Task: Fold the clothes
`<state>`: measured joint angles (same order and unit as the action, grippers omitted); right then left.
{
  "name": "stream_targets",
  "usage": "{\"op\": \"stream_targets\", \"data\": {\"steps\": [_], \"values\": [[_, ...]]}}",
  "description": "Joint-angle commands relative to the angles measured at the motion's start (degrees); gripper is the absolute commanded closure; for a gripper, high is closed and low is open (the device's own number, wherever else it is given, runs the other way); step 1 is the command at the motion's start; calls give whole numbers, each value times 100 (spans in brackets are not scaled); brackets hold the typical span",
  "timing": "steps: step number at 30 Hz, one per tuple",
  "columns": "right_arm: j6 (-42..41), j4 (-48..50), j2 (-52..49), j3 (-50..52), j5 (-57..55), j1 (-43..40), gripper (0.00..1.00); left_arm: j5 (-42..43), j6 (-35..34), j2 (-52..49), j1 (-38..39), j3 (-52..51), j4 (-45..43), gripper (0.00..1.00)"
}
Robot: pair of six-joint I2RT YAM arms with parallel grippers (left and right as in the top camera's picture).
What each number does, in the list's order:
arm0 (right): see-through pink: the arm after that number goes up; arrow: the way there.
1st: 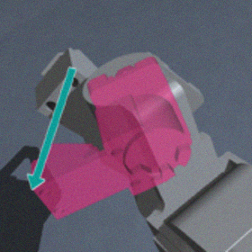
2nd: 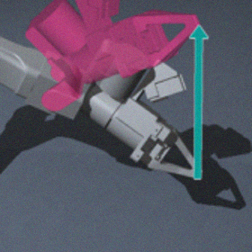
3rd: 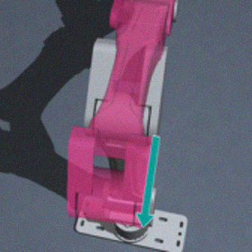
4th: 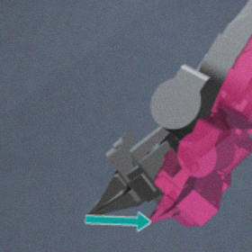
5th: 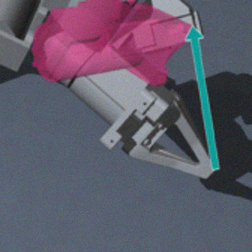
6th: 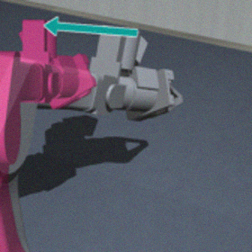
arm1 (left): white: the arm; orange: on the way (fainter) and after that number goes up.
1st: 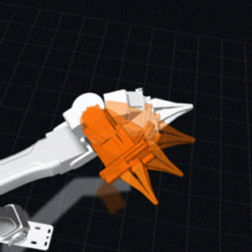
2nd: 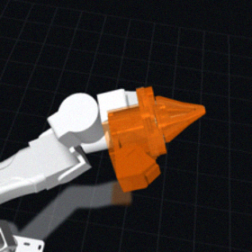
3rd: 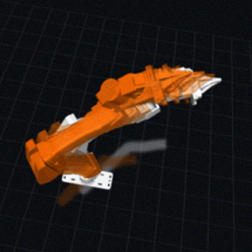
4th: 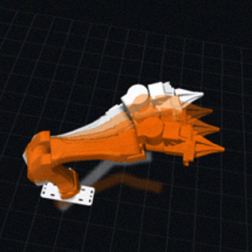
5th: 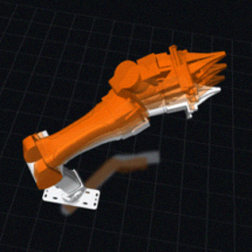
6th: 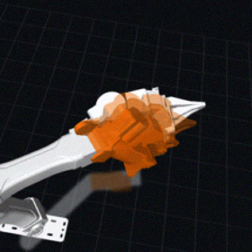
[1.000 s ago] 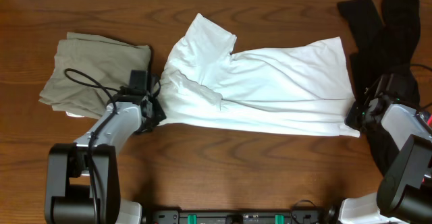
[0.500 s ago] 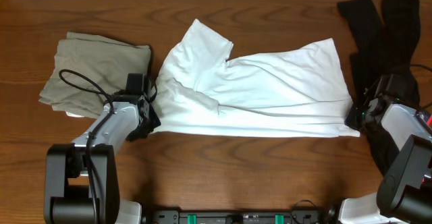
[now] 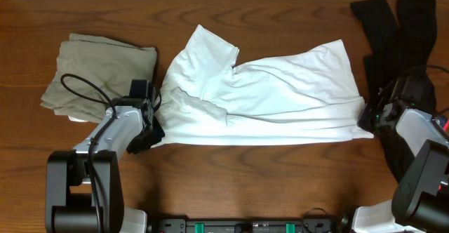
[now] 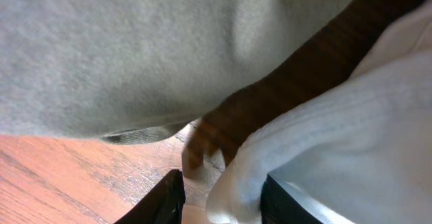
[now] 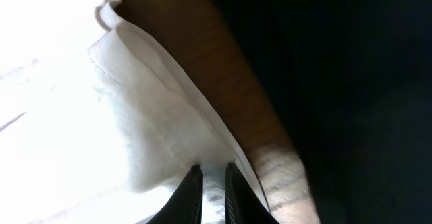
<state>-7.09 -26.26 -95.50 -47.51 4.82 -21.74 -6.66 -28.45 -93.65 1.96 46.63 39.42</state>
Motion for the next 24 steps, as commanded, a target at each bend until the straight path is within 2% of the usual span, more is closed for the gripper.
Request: {"op": "stream_targets", "data": {"steps": [1, 5, 10, 16, 17, 20, 22, 24], "values": [[-50, -9, -114, -20, 323, -70, 89, 0, 35, -101, -28, -66, 63, 64], [-52, -232, -57, -256, 361, -70, 89, 2, 35, -101, -28, -66, 63, 64], [92, -708, 131, -632, 52, -70, 81, 4, 103, -59, -28, -66, 85, 64], [98, -999, 411, -1075, 66, -70, 77, 332, 551, 739, -26, -50, 24, 63], [133, -999, 439, -1102, 109, -70, 76, 372, 553, 951, -26, -50, 13, 59], [205, -1029, 442, -1102, 170, -70, 74, 372, 549, 1493, -26, -50, -24, 37], [205, -1045, 411, -1082, 168, -70, 75, 409, 549, 1764, -26, -50, -79, 29], [203, -1056, 350, -1080, 179, -68, 74, 638, 551, 1939, -26, -50, -210, 28]]}}
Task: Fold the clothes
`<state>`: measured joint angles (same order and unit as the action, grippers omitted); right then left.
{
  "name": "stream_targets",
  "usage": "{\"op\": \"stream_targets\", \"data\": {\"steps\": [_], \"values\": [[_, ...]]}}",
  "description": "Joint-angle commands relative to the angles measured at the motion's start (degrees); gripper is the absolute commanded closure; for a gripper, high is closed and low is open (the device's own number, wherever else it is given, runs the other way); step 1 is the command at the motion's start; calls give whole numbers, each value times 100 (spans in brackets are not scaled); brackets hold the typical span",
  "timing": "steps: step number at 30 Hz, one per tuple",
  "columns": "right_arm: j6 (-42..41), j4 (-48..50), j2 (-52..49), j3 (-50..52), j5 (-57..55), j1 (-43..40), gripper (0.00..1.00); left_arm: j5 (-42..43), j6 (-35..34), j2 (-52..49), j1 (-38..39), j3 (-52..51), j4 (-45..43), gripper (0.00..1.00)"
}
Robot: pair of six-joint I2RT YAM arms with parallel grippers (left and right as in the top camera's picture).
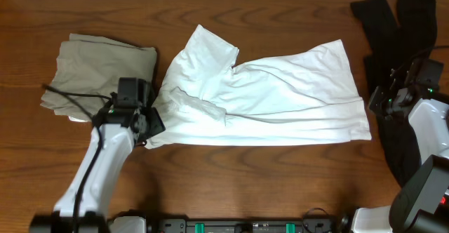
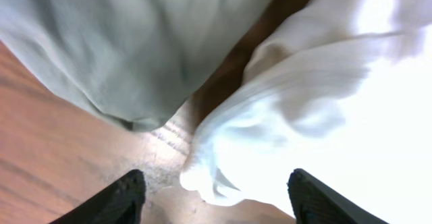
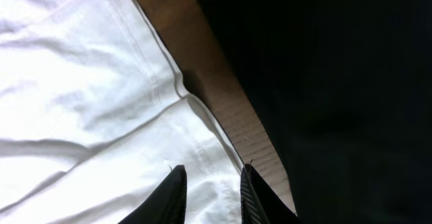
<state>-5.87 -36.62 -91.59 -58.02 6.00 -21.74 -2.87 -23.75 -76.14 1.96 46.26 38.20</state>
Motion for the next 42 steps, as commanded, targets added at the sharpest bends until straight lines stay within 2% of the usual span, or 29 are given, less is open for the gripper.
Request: {"op": "stream_targets", "data": {"steps": [1, 7, 10, 15, 21, 26, 33, 38, 42], "values": [[83, -13, -74, -28, 101, -68, 74, 413, 81, 221, -26, -13, -179, 27], [387, 70, -240, -28, 953, -20, 78, 1445, 470, 140, 190, -13, -1108, 31], [485, 164, -238, -42, 1174, 136, 77, 1438, 619, 131, 376, -13, -1508, 36], [732, 122, -240, -42, 1180, 616, 74, 1438, 616, -98, 640, -13, -2059, 37], [723, -4, -323, -37, 732, 907, 74, 1443, 610, -787, 890, -13, -2288, 37], [726, -52, -610, -35, 726, 905, 74, 1445, 610, -1482, 1060, -13, -2243, 37], [728, -46, -1246, -35, 577, 901, 73, 1445, 590, -1858, 1067, -13, -1886, 37], [721, -282, -1613, -35, 363, 894, 71, 1449, 525, -1860, 1067, -13, -1193, 36], [695, -678, -1637, -35, -136, 828, 73, 1449, 522, -1860, 1067, -13, -586, 36]]}}
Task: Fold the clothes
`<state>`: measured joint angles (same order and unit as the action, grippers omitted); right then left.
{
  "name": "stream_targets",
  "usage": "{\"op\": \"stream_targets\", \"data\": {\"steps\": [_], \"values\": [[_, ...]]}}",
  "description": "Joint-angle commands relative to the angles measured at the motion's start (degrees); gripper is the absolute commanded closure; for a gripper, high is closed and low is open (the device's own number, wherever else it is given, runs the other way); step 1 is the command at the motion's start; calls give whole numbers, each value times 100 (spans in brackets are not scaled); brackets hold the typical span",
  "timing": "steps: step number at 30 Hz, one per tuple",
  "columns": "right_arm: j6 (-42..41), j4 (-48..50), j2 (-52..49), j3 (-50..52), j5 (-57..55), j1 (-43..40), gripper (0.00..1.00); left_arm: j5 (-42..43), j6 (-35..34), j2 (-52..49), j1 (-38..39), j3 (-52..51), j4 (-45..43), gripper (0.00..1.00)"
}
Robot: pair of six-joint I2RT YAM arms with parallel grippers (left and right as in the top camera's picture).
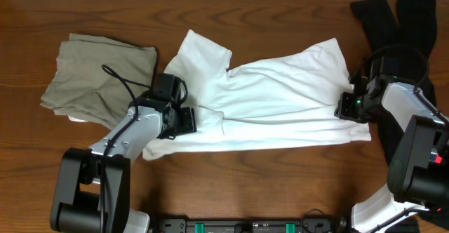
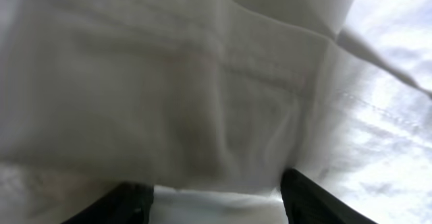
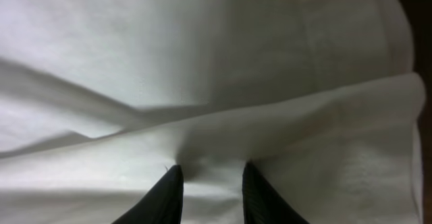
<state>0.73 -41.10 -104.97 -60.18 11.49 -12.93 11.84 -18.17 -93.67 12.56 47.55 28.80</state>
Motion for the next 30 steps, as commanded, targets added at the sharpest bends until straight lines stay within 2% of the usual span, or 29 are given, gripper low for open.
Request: {"op": "stream_targets", "data": {"steps": [1, 7, 13, 15, 17, 19, 20, 23, 26, 30], "values": [[-92, -358, -295, 181, -866, -90, 74, -22, -33, -107, 7, -142, 505, 36], [-721, -955, -295, 181, -1213, -411, 83, -24, -26, -101, 7, -142, 887, 37], [-719, -938, -142, 175, -970, -501, 83, -26, 103, 323, 7, -63, 870, 36], [-560, -870, 74, 120, -643, -501, 80, -26, 256, 699, 7, 76, 863, 36], [-426, -811, 334, 9, -343, -501, 78, -26, 382, 1106, 7, 249, 798, 29], [-273, -767, 664, -164, -24, -501, 75, -26, 673, 1530, 7, 487, 691, 8], [-212, -743, 813, -238, 103, -501, 74, -28, 739, 1679, 4, 592, 592, 2], [-20, -544, 1364, -413, 553, -487, 67, -26, 758, 1910, 7, 964, 98, 2], [-22, -321, 1816, -459, 750, -452, 54, -28, 1005, 1674, 0, 1370, -385, 2], [-20, -341, 2151, -461, 763, -407, 51, -28, 1307, 798, -42, 2100, -649, 2]]}}
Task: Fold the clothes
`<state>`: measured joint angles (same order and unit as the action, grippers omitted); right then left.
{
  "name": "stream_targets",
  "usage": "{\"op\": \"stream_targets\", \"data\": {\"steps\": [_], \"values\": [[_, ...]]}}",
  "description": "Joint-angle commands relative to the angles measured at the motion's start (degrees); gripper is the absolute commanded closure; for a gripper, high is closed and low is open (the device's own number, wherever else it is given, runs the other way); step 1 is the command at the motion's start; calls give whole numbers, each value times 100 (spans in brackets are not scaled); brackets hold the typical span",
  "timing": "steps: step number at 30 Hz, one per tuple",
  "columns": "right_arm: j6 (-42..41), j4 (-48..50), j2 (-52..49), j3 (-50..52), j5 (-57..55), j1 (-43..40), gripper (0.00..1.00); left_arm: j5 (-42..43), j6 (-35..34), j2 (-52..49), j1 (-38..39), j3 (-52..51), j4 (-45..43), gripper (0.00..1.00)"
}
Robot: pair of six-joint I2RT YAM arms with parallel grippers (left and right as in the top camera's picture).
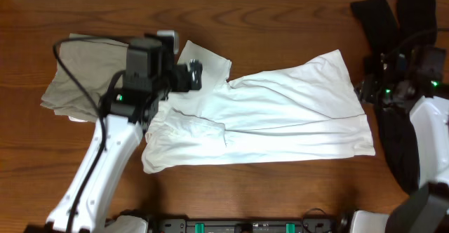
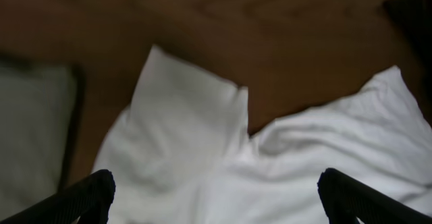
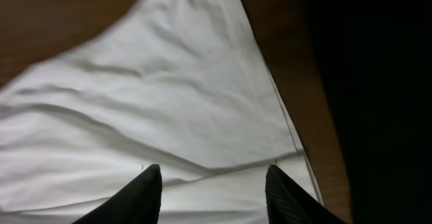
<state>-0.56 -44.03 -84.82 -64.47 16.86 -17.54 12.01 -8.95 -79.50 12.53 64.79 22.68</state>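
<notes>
A white garment [image 1: 280, 121] lies spread across the middle of the table, wrinkled, with one flap [image 1: 203, 61] pointing up at its upper left. My left gripper [image 1: 195, 74] hangs high over that flap, open wide with nothing in it. In the left wrist view, the left gripper [image 2: 216, 200] frames the white garment [image 2: 202, 136] far below. My right gripper [image 1: 366, 92] is open at the garment's right edge. The right wrist view shows the right gripper [image 3: 216, 197] open above the white garment [image 3: 169, 96], holding nothing.
A folded khaki garment [image 1: 88, 71] lies at the left, close to the white one. A black garment [image 1: 396, 29] lies along the right side of the table, partly under my right arm; it fills the right of the right wrist view [image 3: 378, 102].
Both grippers were pressed low into the white cloth, left on its left part, right at its right edge. Now both are lifted off it and open wider. The cloth's lower edge lies nearer the front.
First my left gripper was shut on the white garment's lower left corner and my right on its lower right corner. Then both were open, clear of the corners. After that both were down on the cloth higher up its sides. Now both are raised, open and empty.
</notes>
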Motion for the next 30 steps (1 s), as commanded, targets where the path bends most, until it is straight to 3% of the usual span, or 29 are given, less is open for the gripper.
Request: {"op": "stream_targets", "data": {"steps": [1, 7, 13, 26, 30], "values": [[116, -111, 195, -33, 223, 66, 51, -46, 446, -1016, -98, 680, -2, 2], [396, -487, 232, -33, 177, 68, 52, 363, 452, -2892, -616, 2197, 442, 2], [404, -505, 232, -33, 170, 68, 54, 911, 682, -4089, -894, 3036, 640, 2], [404, -507, 232, -33, 153, 68, 57, 968, 938, -4940, -881, 3145, 514, 2], [404, -518, 232, -33, 151, 68, 58, 988, 938, -5021, -828, 3145, 538, 18]]}}
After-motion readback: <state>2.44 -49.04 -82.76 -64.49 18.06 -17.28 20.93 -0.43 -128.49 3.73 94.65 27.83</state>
